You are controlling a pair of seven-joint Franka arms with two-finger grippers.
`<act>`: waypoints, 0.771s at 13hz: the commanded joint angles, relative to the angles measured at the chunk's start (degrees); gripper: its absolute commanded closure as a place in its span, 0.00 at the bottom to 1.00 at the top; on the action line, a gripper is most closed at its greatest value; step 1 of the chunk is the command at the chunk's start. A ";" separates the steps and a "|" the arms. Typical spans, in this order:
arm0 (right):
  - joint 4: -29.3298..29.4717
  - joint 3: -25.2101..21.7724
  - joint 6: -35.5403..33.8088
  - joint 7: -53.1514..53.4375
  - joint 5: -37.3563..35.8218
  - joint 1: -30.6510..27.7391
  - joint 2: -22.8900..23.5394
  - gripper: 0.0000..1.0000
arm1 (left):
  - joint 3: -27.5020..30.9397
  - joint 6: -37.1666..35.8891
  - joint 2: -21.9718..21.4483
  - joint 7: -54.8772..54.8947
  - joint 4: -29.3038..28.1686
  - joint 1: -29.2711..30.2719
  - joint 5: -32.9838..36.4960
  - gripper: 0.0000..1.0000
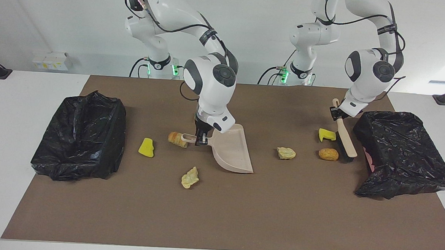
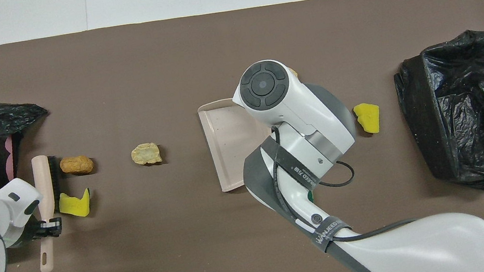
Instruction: Sweep and dump trash in bin
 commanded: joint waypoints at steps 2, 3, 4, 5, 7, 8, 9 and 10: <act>-1.17 0.50 1.81 4.09 -0.28 -0.81 -0.47 1.00 | 0.15 2.47 2.24 -6.36 0.30 -6.30 -1.49 1.00; -1.25 0.50 3.12 4.18 -0.20 -0.99 0.31 1.00 | 0.15 2.90 2.33 -6.63 0.56 -7.97 -4.46 1.00; -1.26 0.50 3.66 5.05 -0.19 -0.99 0.84 1.00 | 0.15 3.69 2.50 -6.80 0.56 -9.47 -6.58 1.00; -1.26 0.50 3.92 5.15 -0.19 -1.16 0.93 1.00 | 0.15 3.96 2.77 -7.06 0.82 -11.22 -8.17 1.00; -1.25 0.59 4.71 5.50 -0.11 -1.43 1.28 1.00 | 0.15 4.31 3.21 -8.55 1.61 -15.35 -12.38 1.00; -1.26 0.59 4.98 6.54 -0.11 -1.51 1.46 1.00 | 0.15 4.58 3.30 -10.04 1.88 -17.72 -14.40 1.00; -1.43 0.59 5.68 6.90 -0.11 -1.52 1.55 1.00 | 0.15 5.19 3.65 -11.45 2.23 -20.09 -15.21 1.00; -1.52 0.59 6.03 6.91 -0.11 -1.60 1.55 1.00 | 0.15 5.80 7.13 -14.42 4.41 -23.08 -15.82 1.00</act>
